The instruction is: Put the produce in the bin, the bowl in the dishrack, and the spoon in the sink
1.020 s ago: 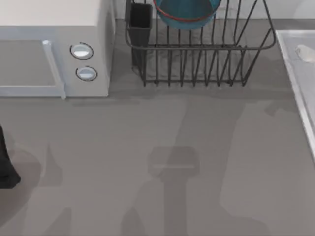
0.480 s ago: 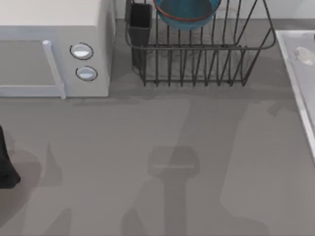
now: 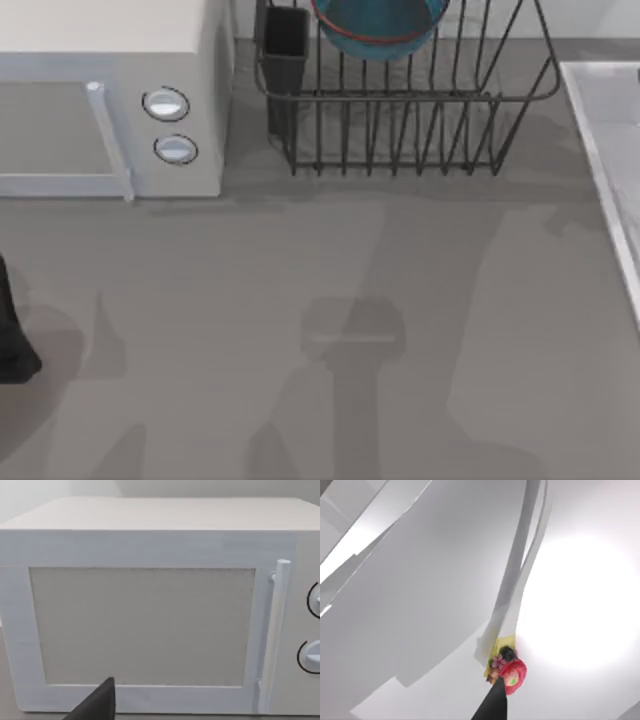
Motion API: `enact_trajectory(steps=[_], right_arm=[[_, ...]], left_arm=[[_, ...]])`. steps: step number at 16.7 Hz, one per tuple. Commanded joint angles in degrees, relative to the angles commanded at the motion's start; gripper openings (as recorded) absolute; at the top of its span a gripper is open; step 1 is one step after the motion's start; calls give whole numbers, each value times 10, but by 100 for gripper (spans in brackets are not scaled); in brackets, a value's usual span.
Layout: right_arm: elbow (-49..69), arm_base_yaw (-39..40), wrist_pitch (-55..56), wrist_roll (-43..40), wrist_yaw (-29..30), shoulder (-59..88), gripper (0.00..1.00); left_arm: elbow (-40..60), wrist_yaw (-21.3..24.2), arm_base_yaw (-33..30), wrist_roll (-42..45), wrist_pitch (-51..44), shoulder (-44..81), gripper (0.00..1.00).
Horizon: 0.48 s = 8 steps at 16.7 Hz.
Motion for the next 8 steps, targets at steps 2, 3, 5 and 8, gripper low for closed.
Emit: enact_trajectory(steps=[2, 3, 5, 8], right_arm=[[0, 0, 0, 0, 0, 0, 98], [0, 0, 0, 0, 0, 0, 100], [0, 0, 0, 0, 0, 0, 100], [0, 0, 0, 0, 0, 0, 100]], left_arm=[[0, 0, 0, 0, 0, 0, 100], [0, 0, 0, 0, 0, 0, 100], [0, 0, 0, 0, 0, 0, 100], [0, 0, 0, 0, 0, 0, 100]])
